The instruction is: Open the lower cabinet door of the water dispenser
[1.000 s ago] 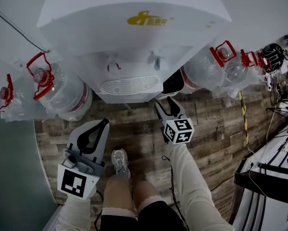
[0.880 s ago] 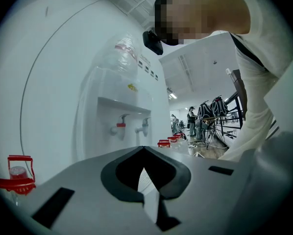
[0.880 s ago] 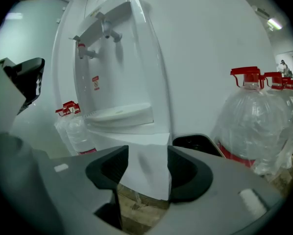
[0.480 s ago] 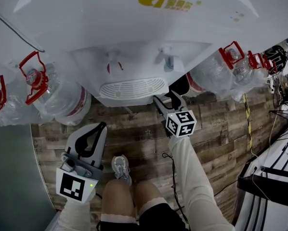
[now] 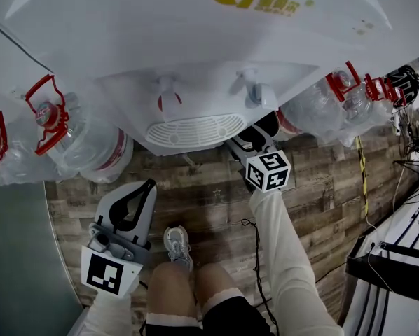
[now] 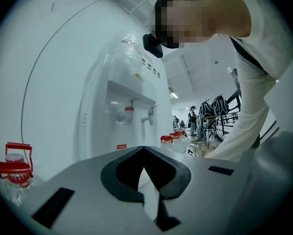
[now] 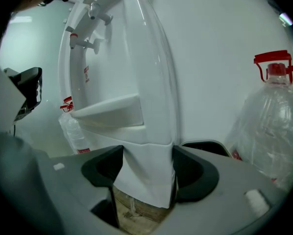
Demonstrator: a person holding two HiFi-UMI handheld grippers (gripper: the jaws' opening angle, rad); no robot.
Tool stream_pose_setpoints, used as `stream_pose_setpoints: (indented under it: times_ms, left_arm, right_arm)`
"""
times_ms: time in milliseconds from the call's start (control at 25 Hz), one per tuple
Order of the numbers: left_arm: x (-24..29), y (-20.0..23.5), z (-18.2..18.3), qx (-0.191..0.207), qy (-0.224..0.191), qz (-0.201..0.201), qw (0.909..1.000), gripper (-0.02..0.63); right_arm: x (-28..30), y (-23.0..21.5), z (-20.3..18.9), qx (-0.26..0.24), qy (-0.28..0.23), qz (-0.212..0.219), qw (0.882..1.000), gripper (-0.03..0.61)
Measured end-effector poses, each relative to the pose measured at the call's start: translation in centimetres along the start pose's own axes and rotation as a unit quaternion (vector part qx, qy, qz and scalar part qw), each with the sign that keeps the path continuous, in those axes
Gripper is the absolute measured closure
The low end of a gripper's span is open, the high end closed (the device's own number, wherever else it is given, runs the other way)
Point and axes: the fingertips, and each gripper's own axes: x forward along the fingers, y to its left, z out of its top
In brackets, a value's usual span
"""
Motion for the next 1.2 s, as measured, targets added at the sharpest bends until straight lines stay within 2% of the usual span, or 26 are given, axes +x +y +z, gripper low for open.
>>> stream_pose_setpoints:
  times_ms: [520,880,1200]
  left_arm:
    - [0.4,-1.0,0.0,-0.001,0.001,-0.008,1.0000,0.612]
    - [-0.1,-2.2,1.1,-0.003,0.000,-0.008,1.0000,0.612]
    - [-2.5,-3.9,2.9,-0.006,0.013,-0.001,0.9999,0.612]
  right_arm:
    - [-0.4,0.2,-0.1,0.015,0.002,-0.027,1.000,0.264]
    - [-3.2,1.6,-1.6,0.044,-0.013,-0.048,0.998,0.290]
    - [-6.5,3.9,-3.7,0.056,0.009,-0.068,0.996,0.321]
